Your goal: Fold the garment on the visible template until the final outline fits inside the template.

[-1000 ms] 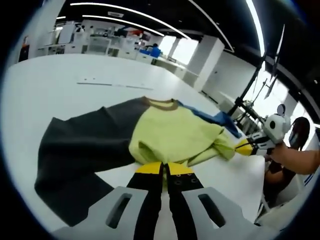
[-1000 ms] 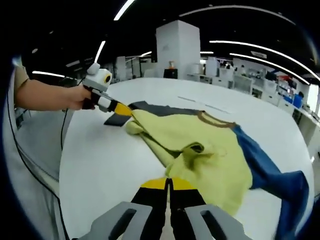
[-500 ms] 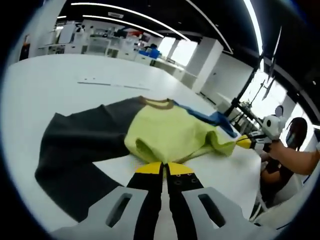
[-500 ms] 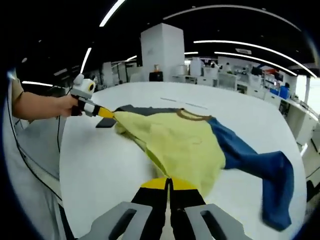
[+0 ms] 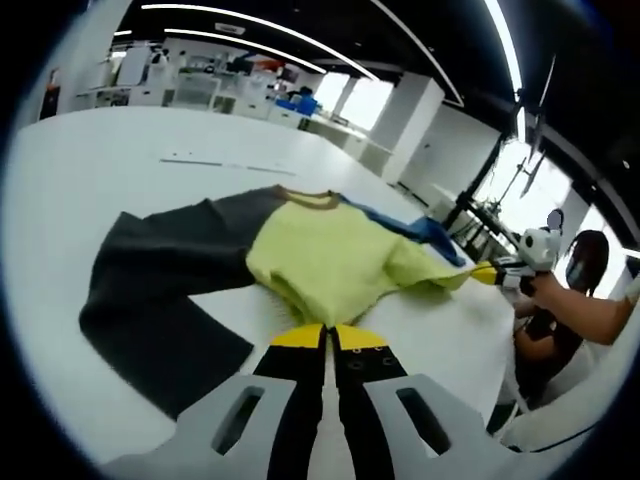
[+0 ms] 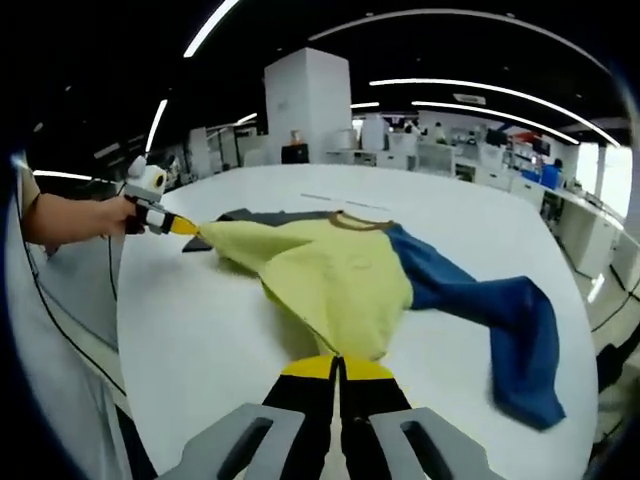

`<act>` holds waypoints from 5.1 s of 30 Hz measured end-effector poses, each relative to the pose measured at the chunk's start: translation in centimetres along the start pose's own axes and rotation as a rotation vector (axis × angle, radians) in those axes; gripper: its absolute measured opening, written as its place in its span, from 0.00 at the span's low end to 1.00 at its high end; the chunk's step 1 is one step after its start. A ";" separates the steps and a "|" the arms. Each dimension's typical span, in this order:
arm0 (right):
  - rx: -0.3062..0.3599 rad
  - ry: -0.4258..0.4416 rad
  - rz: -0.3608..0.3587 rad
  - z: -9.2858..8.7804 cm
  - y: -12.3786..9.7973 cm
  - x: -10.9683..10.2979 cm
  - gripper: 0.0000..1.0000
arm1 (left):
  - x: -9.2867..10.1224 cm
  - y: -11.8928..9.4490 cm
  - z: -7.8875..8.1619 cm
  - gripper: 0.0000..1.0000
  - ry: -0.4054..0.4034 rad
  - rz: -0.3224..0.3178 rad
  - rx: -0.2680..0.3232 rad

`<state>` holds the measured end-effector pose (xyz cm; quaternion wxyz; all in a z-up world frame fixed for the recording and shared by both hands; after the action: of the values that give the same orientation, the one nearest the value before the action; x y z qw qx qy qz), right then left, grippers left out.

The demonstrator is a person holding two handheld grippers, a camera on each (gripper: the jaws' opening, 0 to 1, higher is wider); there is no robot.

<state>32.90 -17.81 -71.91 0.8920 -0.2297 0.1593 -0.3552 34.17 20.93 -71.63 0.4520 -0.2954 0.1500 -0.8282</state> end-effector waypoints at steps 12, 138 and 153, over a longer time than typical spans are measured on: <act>-0.003 0.006 -0.031 -0.6 -2.3 0.8 0.00 | -0.5 -2.6 -0.6 0.00 -0.026 0.003 0.009; -0.160 0.163 -0.012 -5.9 -8.2 -3.4 0.23 | 2.7 -10.0 -8.0 0.24 0.002 0.023 -0.172; -0.097 0.184 -0.119 -4.9 -8.6 -0.5 0.25 | 2.9 -9.4 -6.2 0.32 0.019 0.003 -0.106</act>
<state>25.55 -24.49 -71.48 0.8387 -0.2482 0.2435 -0.4191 22.87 23.50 -70.64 0.4357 -0.3109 0.1981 -0.8211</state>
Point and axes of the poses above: the point that each gripper's makers call its tool centre point, and the gripper's own axes: y roughly forward along the fingers, x roughly to its right, z roughly out of its top, the point moved 6 cm from there along -y, roughly backward along the fingers, and after that the axes turned 6 degrees about z, right-handed, at the moved point
